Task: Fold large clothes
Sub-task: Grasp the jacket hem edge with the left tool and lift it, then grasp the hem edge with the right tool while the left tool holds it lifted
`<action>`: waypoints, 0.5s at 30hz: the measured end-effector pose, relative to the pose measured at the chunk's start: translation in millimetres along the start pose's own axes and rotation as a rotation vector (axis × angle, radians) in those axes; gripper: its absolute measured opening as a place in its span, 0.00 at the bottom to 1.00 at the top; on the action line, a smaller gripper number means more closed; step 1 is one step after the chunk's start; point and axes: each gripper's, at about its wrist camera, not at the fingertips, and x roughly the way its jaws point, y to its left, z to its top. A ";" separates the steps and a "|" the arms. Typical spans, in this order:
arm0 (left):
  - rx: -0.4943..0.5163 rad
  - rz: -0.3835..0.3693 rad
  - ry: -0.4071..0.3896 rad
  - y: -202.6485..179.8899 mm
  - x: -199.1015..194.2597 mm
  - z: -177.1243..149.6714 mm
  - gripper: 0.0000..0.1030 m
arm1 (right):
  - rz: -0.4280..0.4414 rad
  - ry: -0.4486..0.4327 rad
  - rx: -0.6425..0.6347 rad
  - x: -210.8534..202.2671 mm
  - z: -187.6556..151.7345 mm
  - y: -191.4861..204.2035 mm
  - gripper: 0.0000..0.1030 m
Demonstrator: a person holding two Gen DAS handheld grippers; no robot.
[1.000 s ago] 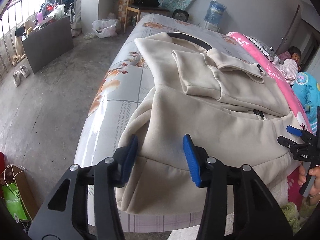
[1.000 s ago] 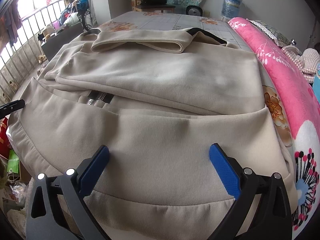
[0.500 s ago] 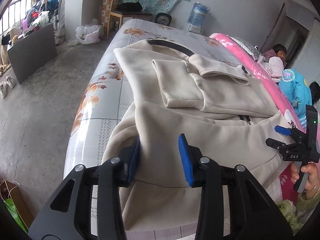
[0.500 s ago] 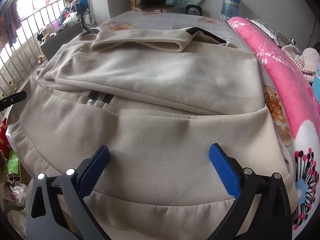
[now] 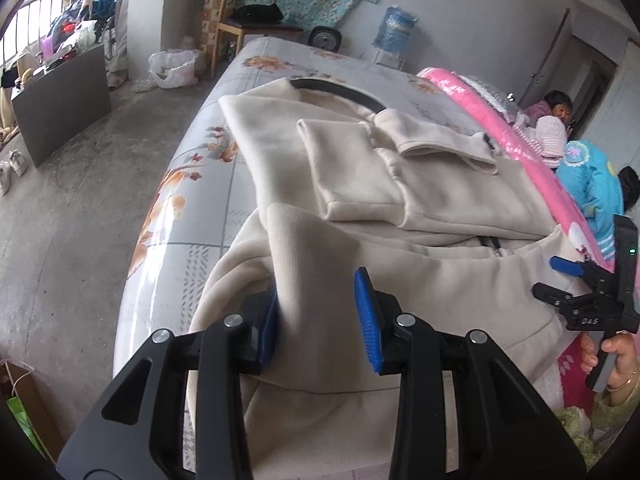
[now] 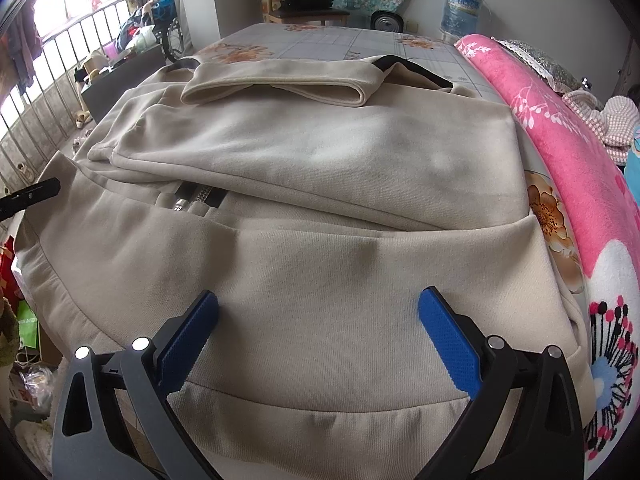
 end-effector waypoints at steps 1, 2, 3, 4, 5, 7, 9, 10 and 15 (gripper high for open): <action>0.005 0.026 0.003 -1.0 2.0 -0.5 0.30 | 0.001 0.000 -0.001 0.0 -0.1 -0.1 0.94; 0.014 0.045 0.001 -2.8 2.2 -1.0 0.27 | 0.002 0.000 0.000 -0.2 -0.4 -0.3 0.94; 0.030 0.069 -0.001 -5.7 1.4 -1.9 0.24 | 0.004 -0.001 -0.001 -0.6 -0.5 -0.6 0.94; 0.054 0.101 -0.002 -11.1 1.6 -2.6 0.22 | 0.005 -0.001 -0.002 -1.6 -0.9 -1.2 0.94; 0.072 0.126 -0.001 -14.2 1.3 -3.7 0.20 | 0.006 -0.005 -0.002 -3.6 -1.7 -2.3 0.94; 0.115 0.183 0.001 -22.5 2.7 -5.8 0.20 | 0.014 -0.022 0.007 -11.3 -4.1 -7.2 0.94; 0.157 0.242 0.004 -30.8 5.1 -7.3 0.20 | 0.039 -0.049 0.033 -23.3 -6.8 -18.4 0.94; 0.168 0.258 0.004 -32.9 5.3 -7.4 0.20 | 0.038 -0.066 0.046 -30.6 -8.0 -25.8 0.94; 0.209 0.318 0.008 -40.7 6.9 -7.1 0.20 | 0.009 -0.109 0.137 -56.0 -10.4 -70.0 0.80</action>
